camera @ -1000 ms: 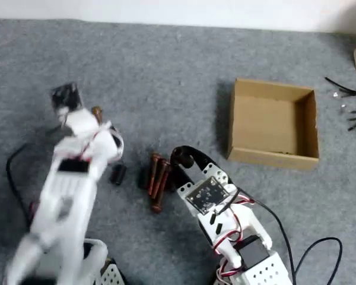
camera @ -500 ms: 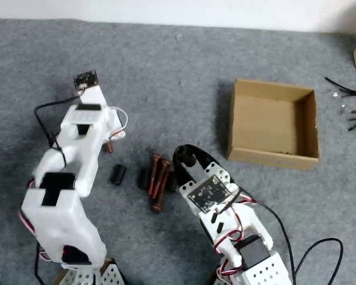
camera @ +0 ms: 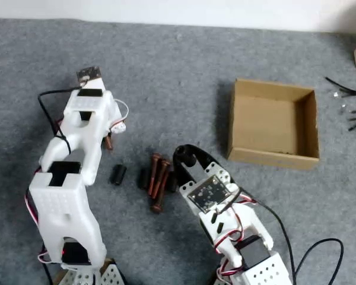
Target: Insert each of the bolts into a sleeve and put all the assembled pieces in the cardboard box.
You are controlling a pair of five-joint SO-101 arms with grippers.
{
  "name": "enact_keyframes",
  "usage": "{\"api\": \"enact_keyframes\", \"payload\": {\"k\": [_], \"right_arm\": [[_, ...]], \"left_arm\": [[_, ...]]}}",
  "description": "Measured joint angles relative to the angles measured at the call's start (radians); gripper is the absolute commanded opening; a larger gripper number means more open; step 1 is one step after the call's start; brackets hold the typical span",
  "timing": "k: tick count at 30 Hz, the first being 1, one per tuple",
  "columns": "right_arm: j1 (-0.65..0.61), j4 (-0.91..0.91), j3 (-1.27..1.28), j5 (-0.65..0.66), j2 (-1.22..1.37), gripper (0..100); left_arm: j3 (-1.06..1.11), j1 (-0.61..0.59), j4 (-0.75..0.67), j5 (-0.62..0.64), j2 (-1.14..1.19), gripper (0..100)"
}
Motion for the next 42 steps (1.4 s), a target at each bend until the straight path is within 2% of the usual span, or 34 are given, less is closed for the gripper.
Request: {"api": "enact_keyframes", "payload": {"k": [2,6,9,12,19,24,29,42], "right_arm": [[0.000,0.000,0.000,0.000,0.000,0.5],[0.000,0.000,0.000,0.000,0.000,0.5],[0.000,0.000,0.000,0.000,0.000,0.5],[0.000,0.000,0.000,0.000,0.000,0.5],[0.000,0.000,0.000,0.000,0.000,0.5],[0.000,0.000,0.000,0.000,0.000,0.5],[0.000,0.000,0.000,0.000,0.000,0.5],[0.017,-0.011,0.000,0.000,0.000,0.5]], "left_arm": [[0.000,0.000,0.000,0.000,0.000,6],[-0.002,-0.005,0.005,-0.003,0.000,29],[-0.002,-0.011,0.037,0.017,-0.002,37],[-0.025,-0.025,0.077,0.072,0.003,35],[-0.046,-0.023,0.084,0.078,0.014,26],[-0.051,-0.023,0.083,0.080,0.014,15],[-0.074,-0.057,0.080,0.081,0.015,0],[-0.083,-0.071,0.100,0.025,0.017,0]]}}
